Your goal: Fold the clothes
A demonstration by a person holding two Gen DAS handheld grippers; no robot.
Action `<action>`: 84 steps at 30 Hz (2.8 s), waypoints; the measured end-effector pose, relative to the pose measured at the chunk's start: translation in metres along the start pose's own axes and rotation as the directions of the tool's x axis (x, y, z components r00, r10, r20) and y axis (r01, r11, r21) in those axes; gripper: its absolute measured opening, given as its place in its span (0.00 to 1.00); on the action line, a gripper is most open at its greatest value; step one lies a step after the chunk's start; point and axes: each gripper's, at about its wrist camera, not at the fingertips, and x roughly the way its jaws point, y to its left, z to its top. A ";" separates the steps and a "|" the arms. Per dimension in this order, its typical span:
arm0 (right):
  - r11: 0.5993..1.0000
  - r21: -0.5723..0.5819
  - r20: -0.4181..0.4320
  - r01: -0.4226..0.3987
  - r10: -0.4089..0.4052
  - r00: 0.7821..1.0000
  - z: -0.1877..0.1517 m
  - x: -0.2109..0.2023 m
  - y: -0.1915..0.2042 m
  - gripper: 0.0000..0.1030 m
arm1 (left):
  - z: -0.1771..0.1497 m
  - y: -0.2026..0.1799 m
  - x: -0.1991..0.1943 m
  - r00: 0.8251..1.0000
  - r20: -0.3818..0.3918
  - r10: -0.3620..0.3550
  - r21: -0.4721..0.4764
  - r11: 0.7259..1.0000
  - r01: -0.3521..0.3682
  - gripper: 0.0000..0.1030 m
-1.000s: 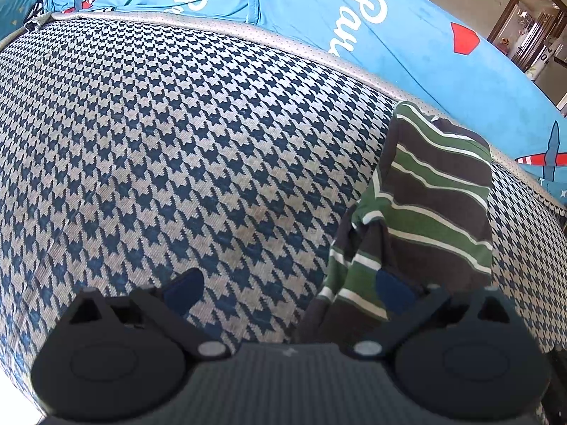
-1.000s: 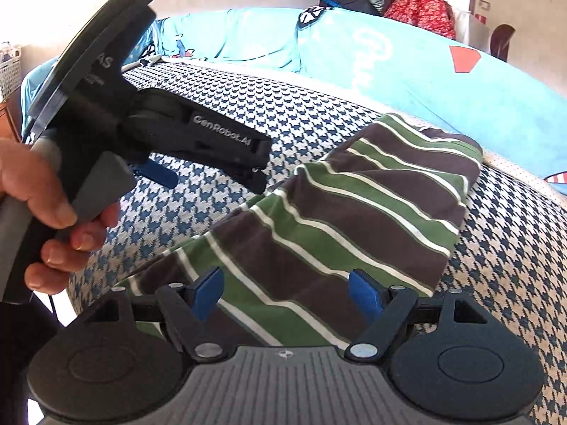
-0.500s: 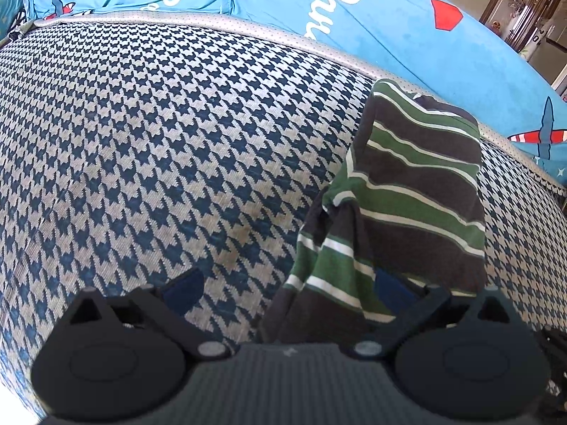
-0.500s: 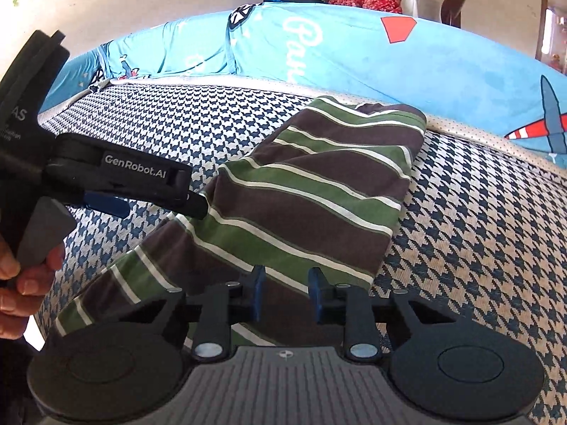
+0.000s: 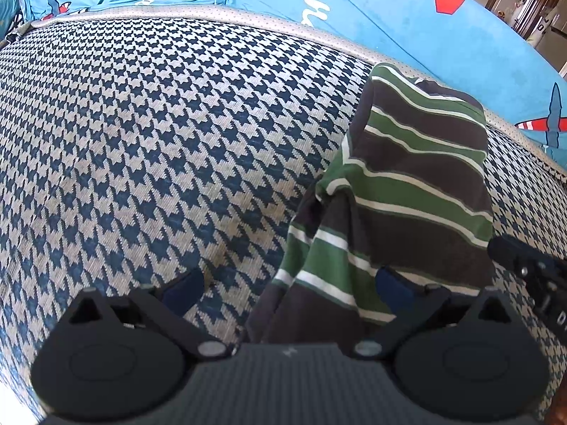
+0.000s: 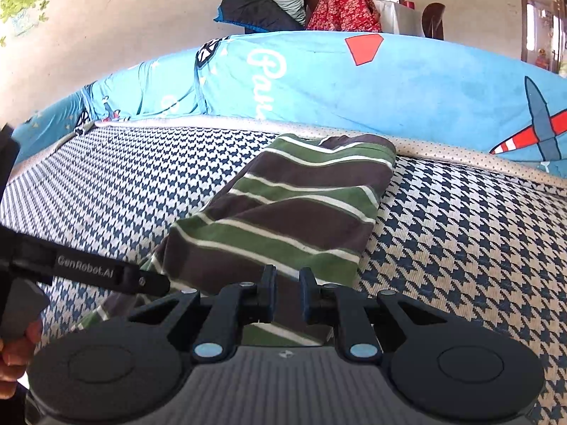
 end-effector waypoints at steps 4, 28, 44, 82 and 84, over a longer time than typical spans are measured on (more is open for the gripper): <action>0.998 0.064 0.008 0.012 -0.013 1.000 0.011 0.014 -0.018 0.14 | 0.000 -0.003 0.001 1.000 0.000 0.004 0.008 1.000 -0.004 1.00; 0.909 0.416 0.077 0.011 -0.048 0.996 0.051 0.078 -0.101 0.38 | -0.001 -0.013 0.009 1.000 -0.012 0.008 0.073 0.997 -0.007 1.00; 0.927 0.353 0.138 -0.128 0.084 0.987 0.057 0.110 -0.092 0.39 | -0.002 -0.007 0.009 1.000 -0.017 -0.003 0.103 0.995 0.005 1.00; 0.791 0.370 0.096 0.487 -0.554 0.827 0.048 -0.026 -0.132 0.10 | -0.010 -0.043 -0.006 0.996 0.057 -0.072 0.272 0.961 0.053 1.00; 0.777 0.373 0.070 0.508 -0.569 0.819 0.041 -0.034 -0.135 0.20 | -0.010 -0.043 -0.007 0.995 0.069 -0.067 0.275 0.960 0.046 1.00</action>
